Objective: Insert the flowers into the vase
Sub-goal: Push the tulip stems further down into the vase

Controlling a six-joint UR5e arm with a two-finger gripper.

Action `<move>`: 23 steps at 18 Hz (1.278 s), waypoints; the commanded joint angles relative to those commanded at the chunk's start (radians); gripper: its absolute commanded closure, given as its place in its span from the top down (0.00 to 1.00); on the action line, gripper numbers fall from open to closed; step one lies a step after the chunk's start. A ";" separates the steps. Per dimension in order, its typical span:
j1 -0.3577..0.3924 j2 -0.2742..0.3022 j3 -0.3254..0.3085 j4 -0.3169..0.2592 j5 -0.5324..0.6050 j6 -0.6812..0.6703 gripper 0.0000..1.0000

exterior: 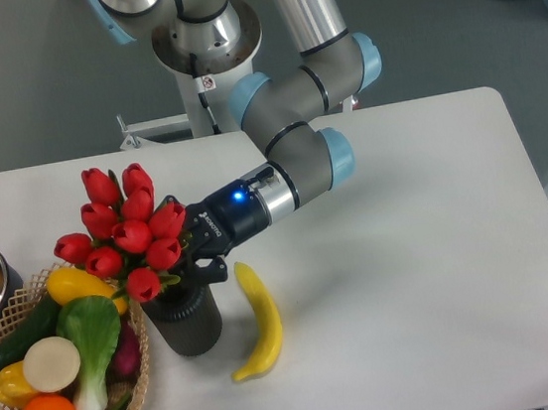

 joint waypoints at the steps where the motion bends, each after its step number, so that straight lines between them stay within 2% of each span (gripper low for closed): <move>1: 0.003 0.000 -0.002 0.000 0.000 0.000 0.35; 17: 0.003 -0.061 -0.005 -0.002 0.002 0.089 0.38; 23: 0.006 -0.061 -0.015 -0.002 0.002 0.097 0.40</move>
